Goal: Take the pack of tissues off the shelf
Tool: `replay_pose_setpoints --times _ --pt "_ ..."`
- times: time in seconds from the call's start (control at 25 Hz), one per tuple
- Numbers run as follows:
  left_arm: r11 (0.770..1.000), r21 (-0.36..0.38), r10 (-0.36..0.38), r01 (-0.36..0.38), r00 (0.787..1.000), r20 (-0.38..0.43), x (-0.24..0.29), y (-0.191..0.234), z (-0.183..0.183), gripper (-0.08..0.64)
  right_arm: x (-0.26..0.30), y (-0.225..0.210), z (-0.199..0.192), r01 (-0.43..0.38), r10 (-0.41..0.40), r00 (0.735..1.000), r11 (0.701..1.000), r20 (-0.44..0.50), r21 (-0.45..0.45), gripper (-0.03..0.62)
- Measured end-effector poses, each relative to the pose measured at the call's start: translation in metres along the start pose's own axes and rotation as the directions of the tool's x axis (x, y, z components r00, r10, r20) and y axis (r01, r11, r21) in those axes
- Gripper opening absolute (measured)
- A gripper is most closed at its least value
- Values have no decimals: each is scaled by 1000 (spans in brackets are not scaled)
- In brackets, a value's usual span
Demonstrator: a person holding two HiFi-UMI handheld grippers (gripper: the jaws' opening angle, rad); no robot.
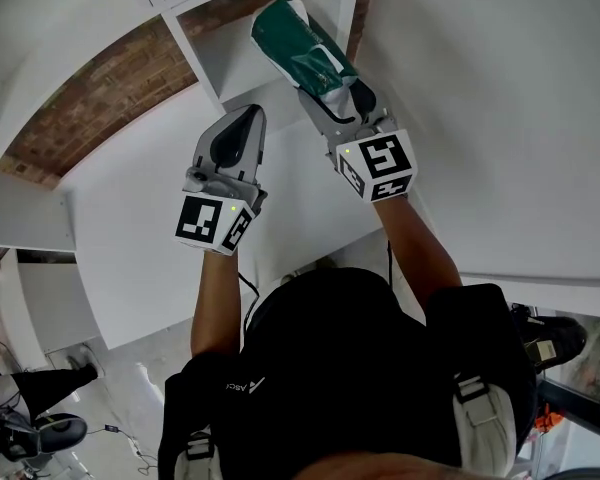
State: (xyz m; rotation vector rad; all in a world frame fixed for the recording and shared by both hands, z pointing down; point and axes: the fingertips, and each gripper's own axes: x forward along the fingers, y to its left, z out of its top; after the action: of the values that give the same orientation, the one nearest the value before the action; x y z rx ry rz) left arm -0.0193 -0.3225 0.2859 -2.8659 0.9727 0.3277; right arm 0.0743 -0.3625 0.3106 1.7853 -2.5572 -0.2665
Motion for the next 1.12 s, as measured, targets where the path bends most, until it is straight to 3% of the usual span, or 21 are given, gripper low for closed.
replay_pose_setpoints --times 0.4,1.12 --pt "999 4 35 -35 999 0 -24 -10 2 -2 -29 28 9 -60 59 997 998 52 10 273" --pt "999 31 27 -27 1000 5 -24 -14 11 -2 -34 34 13 -54 53 997 998 64 13 272"
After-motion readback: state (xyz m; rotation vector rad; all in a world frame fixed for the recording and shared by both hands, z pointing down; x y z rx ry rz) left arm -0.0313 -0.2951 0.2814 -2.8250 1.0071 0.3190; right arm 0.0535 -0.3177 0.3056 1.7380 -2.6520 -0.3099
